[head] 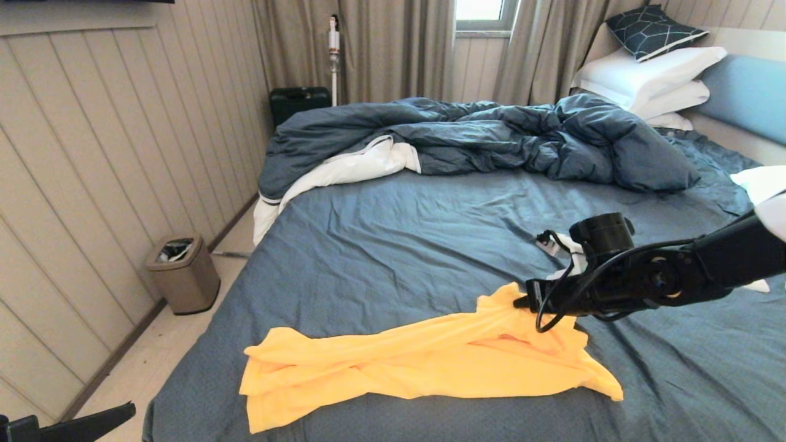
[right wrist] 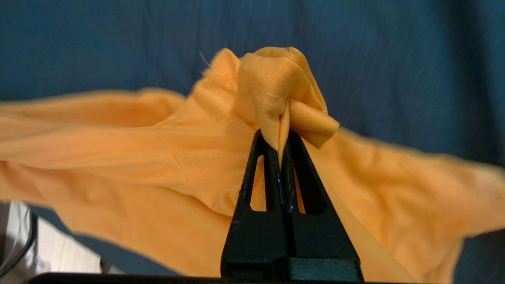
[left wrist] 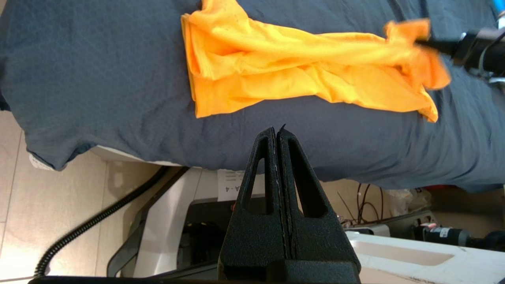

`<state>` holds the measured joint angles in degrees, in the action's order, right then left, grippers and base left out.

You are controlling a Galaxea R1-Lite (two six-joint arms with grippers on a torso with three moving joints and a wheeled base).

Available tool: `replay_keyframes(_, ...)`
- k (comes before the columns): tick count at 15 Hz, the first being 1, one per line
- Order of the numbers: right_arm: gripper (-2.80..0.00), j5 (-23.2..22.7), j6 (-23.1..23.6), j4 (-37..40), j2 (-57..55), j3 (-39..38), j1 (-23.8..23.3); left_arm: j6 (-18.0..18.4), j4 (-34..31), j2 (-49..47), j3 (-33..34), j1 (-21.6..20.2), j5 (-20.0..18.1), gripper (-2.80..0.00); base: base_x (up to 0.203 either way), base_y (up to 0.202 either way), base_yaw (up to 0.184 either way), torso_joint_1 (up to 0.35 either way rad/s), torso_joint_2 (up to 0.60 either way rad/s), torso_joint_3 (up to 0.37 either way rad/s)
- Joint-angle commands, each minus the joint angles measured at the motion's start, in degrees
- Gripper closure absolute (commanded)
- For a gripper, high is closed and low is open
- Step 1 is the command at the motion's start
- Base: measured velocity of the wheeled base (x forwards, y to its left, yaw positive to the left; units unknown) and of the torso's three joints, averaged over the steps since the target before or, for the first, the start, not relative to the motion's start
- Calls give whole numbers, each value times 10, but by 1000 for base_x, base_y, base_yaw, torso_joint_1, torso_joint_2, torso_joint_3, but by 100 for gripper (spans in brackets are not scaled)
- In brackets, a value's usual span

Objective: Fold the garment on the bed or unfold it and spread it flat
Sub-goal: Fold the yellow T-shirt

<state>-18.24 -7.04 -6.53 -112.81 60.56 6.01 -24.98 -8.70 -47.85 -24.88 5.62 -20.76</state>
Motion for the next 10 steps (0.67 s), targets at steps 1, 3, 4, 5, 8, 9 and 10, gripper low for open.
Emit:
replay_keyframes(1,0,4,-2,-1,-2,33,-1,-2,0,2,-1,0,-1,0,0,0,0,0,0,0)
replay_keyframes(3,0,5,-2,-4,-7,53,2,-2,0,2,-2,0,-3,0,0,0,0,0,0,0)
replay_keyframes(4,0,5,-1,-5,-7,54,5,-2,0,4,-2,0,-7,0,0,0,0,0,0,0)
replay_keyframes(5,0,5,1,-5,-2,45,8,-2,0,4,-2,0,-8,0,0,0,0,0,0,0)
replay_keyframes(8,0,1,4,-17,38,-21,14,-2,1,4,-2,0,-8,0,0,0,0,0,0,0)
replay_keyframes(9,0,0,6,-32,57,-57,15,-2,2,4,-2,0,-8,0,0,0,0,0,0,0)
replay_keyframes(10,0,0,12,-52,74,-92,15,-2,2,5,-3,0,-9,0,0,0,0,0,0,0)
